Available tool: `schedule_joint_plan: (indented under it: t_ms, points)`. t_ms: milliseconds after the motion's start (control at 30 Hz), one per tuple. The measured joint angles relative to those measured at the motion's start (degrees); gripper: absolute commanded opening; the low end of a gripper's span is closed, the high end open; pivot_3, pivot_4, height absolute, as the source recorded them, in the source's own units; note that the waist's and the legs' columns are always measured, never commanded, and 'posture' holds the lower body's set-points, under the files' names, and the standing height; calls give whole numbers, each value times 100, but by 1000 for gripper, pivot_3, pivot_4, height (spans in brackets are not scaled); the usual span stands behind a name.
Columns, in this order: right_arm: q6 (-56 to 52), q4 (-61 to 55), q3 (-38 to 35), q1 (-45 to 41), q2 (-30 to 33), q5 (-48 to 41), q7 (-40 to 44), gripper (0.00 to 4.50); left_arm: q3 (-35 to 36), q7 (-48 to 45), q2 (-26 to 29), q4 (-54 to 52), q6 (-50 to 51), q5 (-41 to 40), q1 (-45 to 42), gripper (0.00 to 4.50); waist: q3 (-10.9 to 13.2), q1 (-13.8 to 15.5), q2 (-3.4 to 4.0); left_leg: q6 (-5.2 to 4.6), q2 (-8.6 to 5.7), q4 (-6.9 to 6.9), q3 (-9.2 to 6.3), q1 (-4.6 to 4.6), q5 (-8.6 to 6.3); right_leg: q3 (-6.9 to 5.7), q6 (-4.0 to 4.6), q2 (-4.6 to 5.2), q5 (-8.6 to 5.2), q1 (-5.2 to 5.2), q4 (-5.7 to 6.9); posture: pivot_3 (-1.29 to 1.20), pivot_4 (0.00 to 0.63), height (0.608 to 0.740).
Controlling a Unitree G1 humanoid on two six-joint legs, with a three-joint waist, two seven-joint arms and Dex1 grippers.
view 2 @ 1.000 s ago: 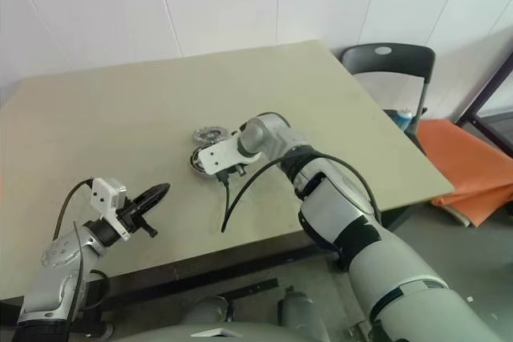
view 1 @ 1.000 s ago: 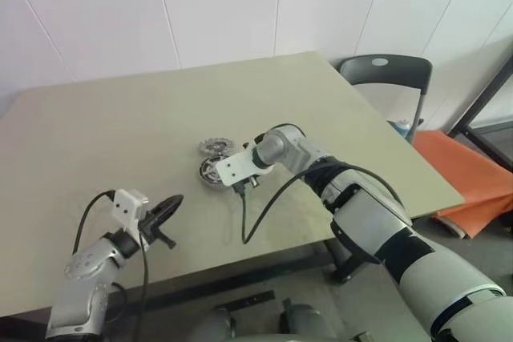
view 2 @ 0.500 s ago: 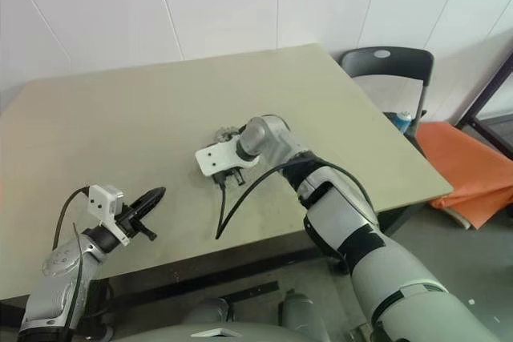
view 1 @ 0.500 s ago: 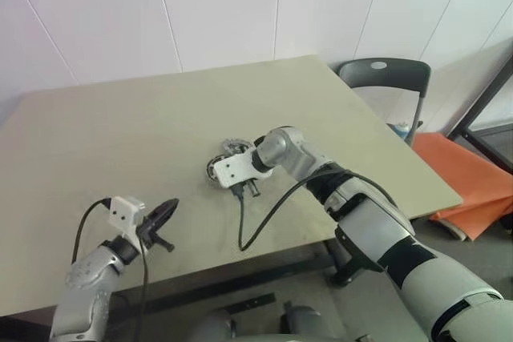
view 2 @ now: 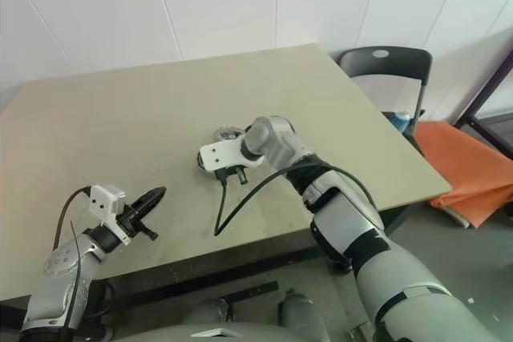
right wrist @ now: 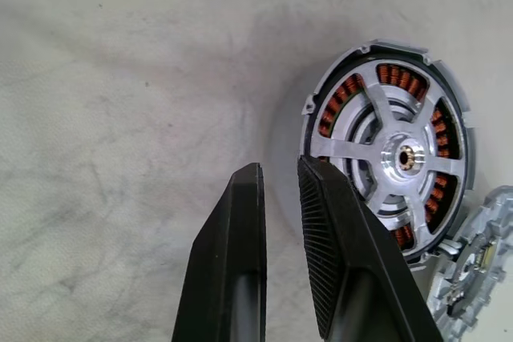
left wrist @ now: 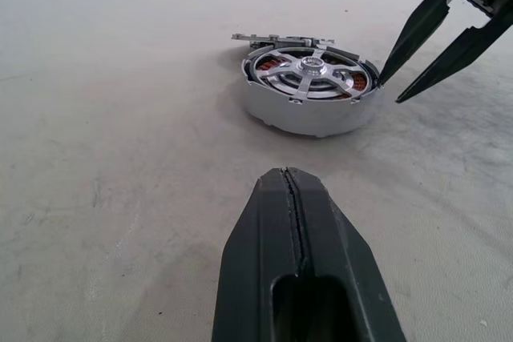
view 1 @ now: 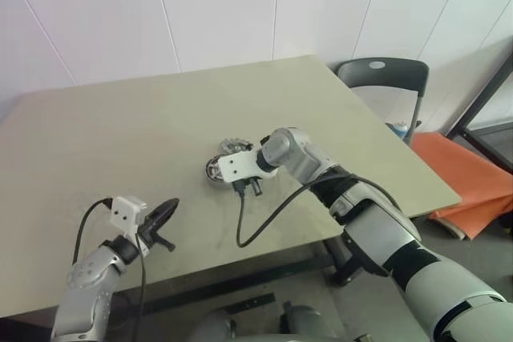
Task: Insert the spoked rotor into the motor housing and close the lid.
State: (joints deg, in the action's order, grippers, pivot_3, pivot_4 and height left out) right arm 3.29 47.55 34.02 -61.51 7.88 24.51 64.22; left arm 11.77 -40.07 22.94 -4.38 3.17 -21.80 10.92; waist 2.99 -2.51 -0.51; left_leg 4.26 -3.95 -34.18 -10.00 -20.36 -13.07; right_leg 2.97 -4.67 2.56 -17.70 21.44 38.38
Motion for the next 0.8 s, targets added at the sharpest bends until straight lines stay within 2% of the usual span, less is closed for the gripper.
schedule_joint_plan:
  t_ms: [367, 500, 800]
  points:
    - [365, 521, 188, -132, -11, 390, -544, 739, -91, 7, 5, -1, 8, 1, 18, 0, 0, -1, 0, 0, 0, 2, 1, 3, 0, 0, 2, 1, -1, -2, -2, 0, 0, 740]
    - [533, 690, 255, -143, -43, 414, -601, 125, -93, 19, 5, -1, 8, 2, 20, 0, -1, -4, 1, 0, 0, 0, 1, 13, 0, 0, 19, -2, -11, -11, -2, 0, 0, 740]
    - [301, 716, 105, -143, -117, 287, -439, 96, -98, 21, 5, 4, 6, 11, 21, 0, -1, -2, 1, 0, 2, 0, -5, 7, 1, 0, 7, 0, -4, -6, -1, 0, 0, 740]
